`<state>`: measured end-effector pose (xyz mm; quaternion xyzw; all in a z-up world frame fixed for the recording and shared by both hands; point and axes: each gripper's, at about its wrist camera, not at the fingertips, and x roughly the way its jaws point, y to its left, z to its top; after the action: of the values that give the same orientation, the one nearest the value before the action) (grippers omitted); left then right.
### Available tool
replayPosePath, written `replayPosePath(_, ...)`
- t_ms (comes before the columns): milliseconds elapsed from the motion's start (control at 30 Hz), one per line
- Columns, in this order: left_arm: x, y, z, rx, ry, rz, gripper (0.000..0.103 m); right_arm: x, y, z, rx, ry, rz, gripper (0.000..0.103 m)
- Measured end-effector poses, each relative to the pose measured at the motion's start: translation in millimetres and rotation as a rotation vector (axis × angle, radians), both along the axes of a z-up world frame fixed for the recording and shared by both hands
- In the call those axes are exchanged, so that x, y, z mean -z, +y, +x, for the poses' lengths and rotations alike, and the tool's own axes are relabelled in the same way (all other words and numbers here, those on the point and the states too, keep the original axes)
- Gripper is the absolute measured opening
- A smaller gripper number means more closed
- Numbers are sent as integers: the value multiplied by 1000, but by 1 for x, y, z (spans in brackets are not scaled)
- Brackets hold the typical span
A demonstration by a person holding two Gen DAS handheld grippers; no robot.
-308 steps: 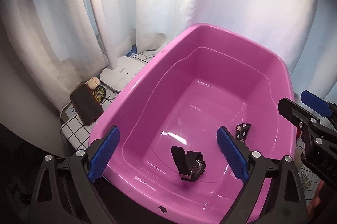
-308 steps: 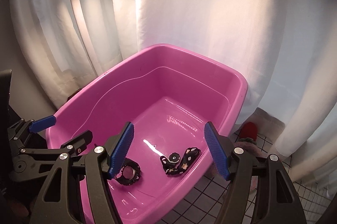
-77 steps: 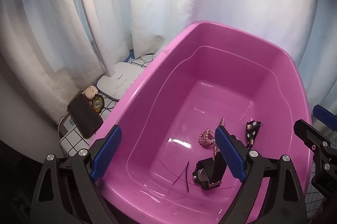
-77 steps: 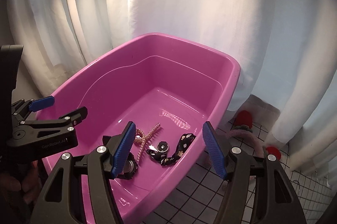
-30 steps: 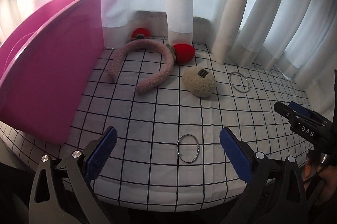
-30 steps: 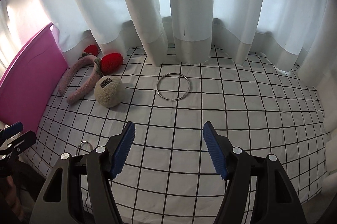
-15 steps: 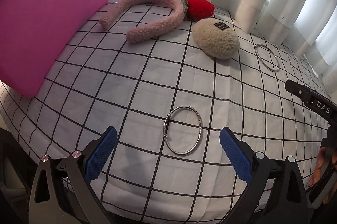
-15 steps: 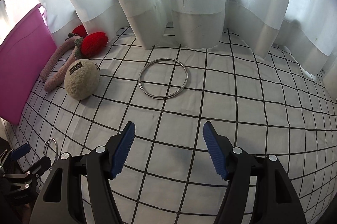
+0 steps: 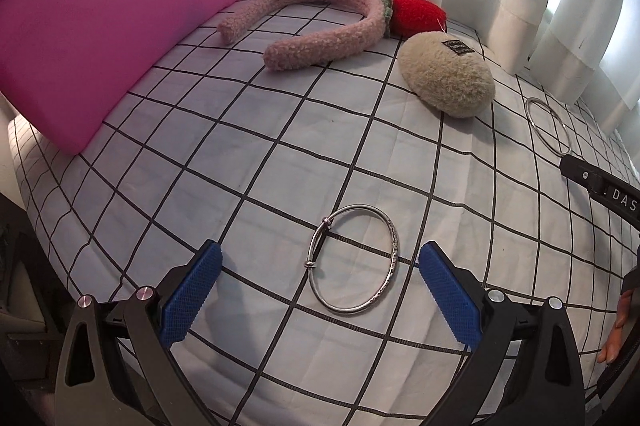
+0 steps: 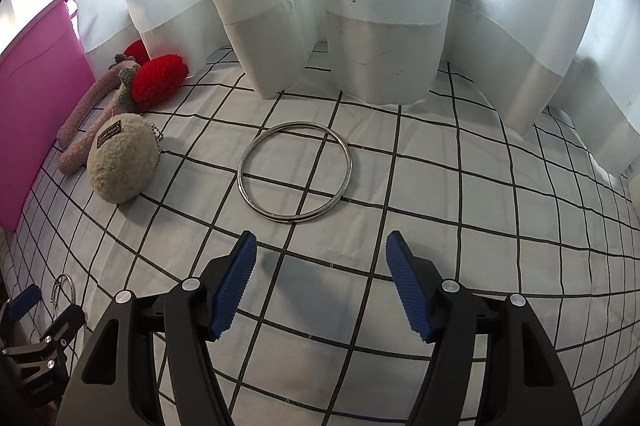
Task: Organize jewelry
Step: 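Move the left tool to the small silver bangle while the right tool approaches the large silver ring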
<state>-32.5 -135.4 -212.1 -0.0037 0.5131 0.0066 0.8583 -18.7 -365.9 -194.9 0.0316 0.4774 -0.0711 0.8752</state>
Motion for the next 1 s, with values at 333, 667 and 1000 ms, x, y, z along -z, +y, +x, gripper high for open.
replayPosePath(333,0,-4,-2,-61,-34,6,97,5,7,29,-73,-25,-58,82)
replayPosePath(667,0,-7,-7,-105,-73,15,97,8,11,54,-123,-40,-62,92)
replayPosePath(1000,-1,-10,-7,-110,-57,13,96,7,17,67,-149,-40,-56,91)
